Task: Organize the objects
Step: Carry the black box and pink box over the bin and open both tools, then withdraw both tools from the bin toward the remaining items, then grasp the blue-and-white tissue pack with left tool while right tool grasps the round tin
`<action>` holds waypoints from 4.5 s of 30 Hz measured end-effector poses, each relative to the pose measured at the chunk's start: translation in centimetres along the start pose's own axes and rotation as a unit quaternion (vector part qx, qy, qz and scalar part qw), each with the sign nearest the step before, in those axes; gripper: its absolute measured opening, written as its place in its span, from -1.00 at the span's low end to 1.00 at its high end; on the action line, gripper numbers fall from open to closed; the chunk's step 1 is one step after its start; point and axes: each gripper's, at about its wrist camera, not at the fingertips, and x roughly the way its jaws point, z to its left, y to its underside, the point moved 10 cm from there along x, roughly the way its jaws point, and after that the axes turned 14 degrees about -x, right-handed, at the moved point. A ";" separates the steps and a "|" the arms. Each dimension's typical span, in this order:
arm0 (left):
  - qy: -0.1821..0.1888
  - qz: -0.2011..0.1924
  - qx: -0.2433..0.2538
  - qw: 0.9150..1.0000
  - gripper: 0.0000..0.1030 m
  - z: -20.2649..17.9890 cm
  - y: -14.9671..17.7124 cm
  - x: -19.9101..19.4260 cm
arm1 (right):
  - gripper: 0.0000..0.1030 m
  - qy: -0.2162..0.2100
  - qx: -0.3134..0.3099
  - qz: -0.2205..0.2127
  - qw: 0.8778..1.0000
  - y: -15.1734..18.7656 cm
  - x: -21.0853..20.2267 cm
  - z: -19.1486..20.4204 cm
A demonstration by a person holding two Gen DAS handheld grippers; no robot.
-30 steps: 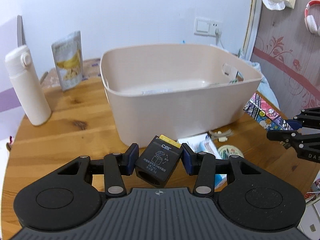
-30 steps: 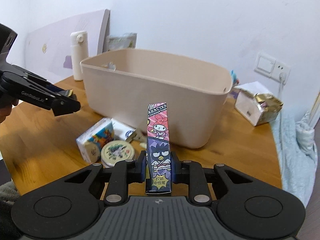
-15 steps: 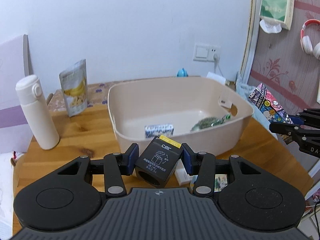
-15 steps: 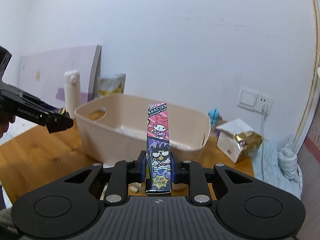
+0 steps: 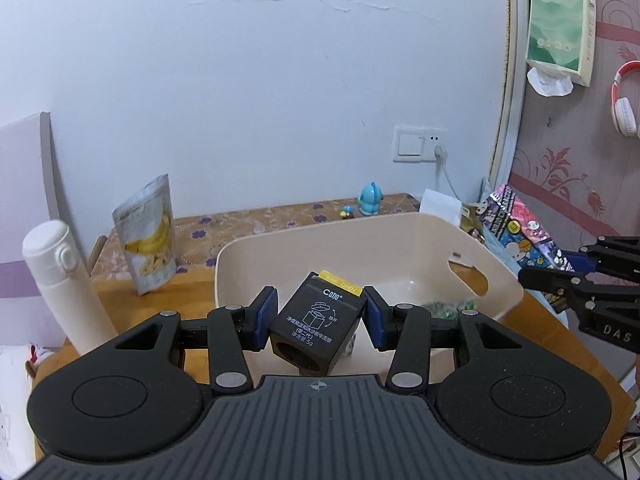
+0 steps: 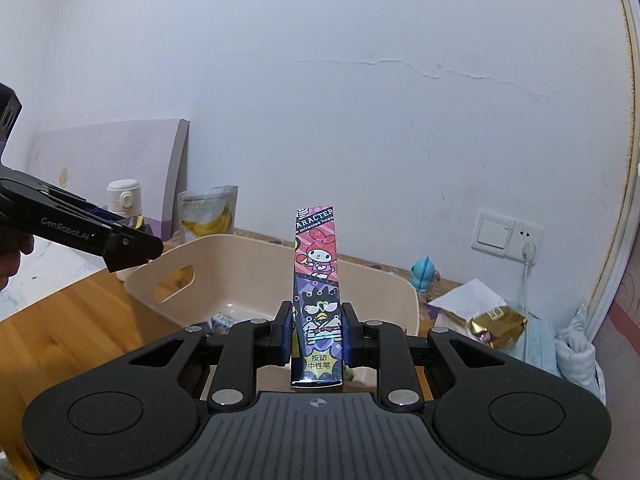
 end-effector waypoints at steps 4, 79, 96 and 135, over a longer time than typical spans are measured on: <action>0.002 0.004 0.004 1.000 -0.08 -0.5 -0.9 1.7 | -0.56 0.005 -0.002 0.003 1.000 -0.5 1.3 -0.4; -0.059 0.051 0.019 0.997 0.73 -0.5 1.2 2.3 | 1.00 0.070 0.060 0.109 0.990 2.2 0.1 -0.9; -0.038 0.060 0.025 0.997 0.73 -0.7 5.7 -1.4 | 1.00 0.052 0.072 0.150 0.985 7.6 -2.7 1.8; -0.049 0.158 0.009 0.986 0.45 -1.1 16.3 4.0 | 1.00 -0.011 0.097 0.224 0.970 15.2 -0.5 7.8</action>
